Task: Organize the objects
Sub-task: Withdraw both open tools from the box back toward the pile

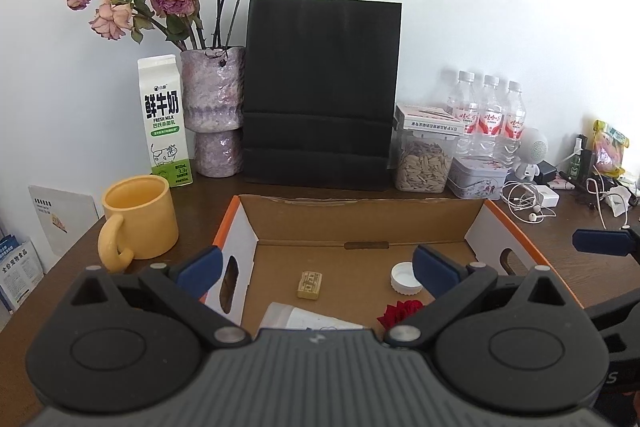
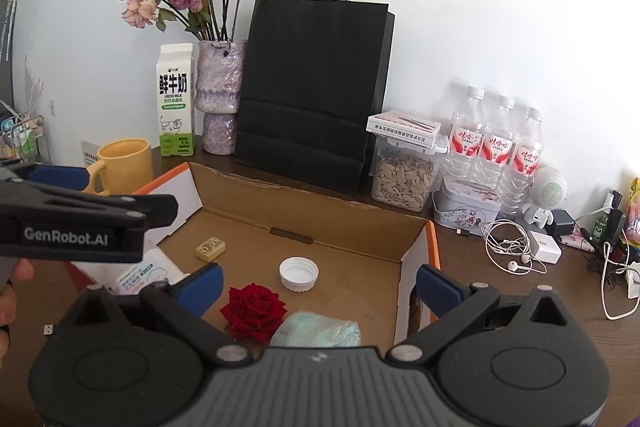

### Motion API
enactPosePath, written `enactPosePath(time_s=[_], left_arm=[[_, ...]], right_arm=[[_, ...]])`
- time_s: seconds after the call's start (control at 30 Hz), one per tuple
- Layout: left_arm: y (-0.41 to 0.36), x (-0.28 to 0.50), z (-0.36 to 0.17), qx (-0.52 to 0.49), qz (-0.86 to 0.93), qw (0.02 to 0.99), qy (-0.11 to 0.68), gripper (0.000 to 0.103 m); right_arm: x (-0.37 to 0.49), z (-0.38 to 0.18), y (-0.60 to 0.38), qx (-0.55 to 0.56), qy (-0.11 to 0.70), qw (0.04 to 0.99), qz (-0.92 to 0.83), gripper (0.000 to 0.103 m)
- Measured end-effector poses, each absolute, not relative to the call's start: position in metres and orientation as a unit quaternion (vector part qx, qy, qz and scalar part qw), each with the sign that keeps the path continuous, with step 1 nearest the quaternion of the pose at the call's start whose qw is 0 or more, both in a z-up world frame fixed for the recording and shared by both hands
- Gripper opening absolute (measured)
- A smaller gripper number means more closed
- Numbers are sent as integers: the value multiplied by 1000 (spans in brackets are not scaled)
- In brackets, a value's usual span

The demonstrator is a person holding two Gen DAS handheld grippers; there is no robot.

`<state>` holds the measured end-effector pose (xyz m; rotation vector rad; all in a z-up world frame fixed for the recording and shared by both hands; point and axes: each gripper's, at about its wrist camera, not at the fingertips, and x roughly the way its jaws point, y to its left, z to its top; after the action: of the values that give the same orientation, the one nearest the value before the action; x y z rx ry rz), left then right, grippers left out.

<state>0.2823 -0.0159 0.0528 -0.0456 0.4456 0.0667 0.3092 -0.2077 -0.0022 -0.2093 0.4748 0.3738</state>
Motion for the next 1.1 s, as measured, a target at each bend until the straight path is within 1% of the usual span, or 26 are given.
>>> enactPosePath(time_s=[0.23,0.53,0.9,1.1], left_arm=[[-10,247,55,-20,20,977,213,103],[-3,193,46,2,-4,977,211,103],[26,141,13,-7,11,968,251,103],[43,117,4,-26,26,964,265,103]], right_arm=[[262,2,-221,-92,204,954,202,103],[198,-9,-230,-79,194,951,226,103],[144,-36,-238,-56,206,952,219,103],[124,-44,-240,-46,214,951,219,103]])
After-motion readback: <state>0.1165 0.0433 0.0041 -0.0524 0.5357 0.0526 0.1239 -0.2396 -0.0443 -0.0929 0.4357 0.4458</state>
